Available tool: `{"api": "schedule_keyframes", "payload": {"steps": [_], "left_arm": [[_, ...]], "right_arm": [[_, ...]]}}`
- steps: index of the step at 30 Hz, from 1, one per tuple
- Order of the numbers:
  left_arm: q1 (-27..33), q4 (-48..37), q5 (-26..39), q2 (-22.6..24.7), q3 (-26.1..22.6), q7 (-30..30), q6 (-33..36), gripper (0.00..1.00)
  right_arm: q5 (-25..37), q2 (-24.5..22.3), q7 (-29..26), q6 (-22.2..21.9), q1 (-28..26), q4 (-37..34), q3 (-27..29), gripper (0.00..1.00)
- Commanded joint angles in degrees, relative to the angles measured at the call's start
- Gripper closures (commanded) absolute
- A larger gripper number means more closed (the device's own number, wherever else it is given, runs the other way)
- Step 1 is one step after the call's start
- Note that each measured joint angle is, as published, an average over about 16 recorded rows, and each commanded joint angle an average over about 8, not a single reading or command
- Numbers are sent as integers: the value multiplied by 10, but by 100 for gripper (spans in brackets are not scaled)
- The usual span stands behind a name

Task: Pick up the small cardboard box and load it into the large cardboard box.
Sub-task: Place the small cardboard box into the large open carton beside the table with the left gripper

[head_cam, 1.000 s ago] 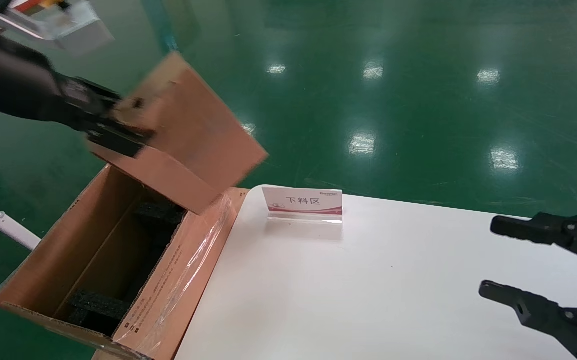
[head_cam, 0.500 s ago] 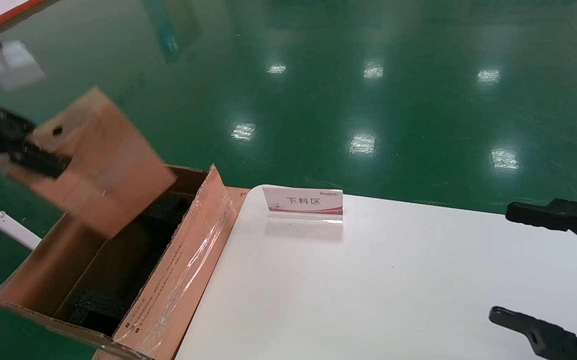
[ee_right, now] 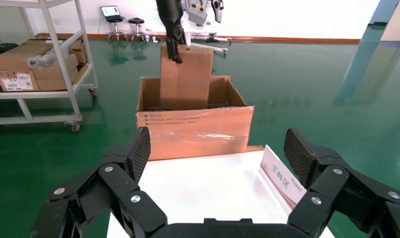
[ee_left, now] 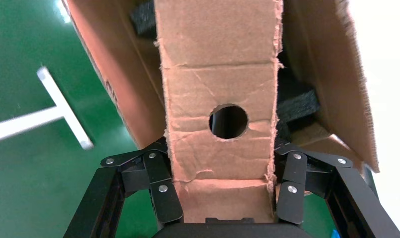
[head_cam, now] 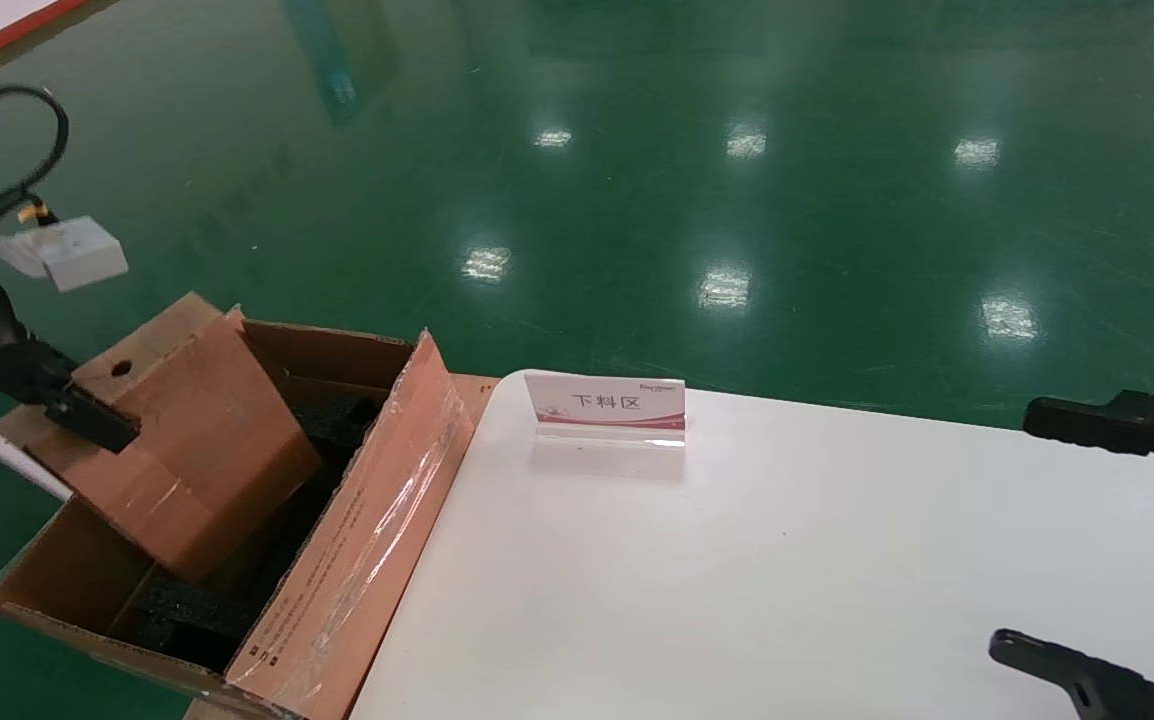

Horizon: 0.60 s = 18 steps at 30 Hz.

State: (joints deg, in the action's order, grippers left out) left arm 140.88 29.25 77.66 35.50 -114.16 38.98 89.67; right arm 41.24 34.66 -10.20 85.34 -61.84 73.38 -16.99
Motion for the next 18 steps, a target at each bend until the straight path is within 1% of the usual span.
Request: {"api": "schedule_keyframes", "payload": {"steps": [1, 10, 18], "left_arm": [[-15, -17, -4, 5, -6, 0, -3, 100], [-73, -92, -22, 20, -10, -13, -16, 100], [-104, -139, -26, 38, -11, -14, -23, 100]], "right_arm": [[0, 0, 0, 0, 0, 0, 0, 0], [0, 0, 0, 0, 0, 0, 0, 0], [0, 0, 0, 0, 0, 0, -1, 0]]}}
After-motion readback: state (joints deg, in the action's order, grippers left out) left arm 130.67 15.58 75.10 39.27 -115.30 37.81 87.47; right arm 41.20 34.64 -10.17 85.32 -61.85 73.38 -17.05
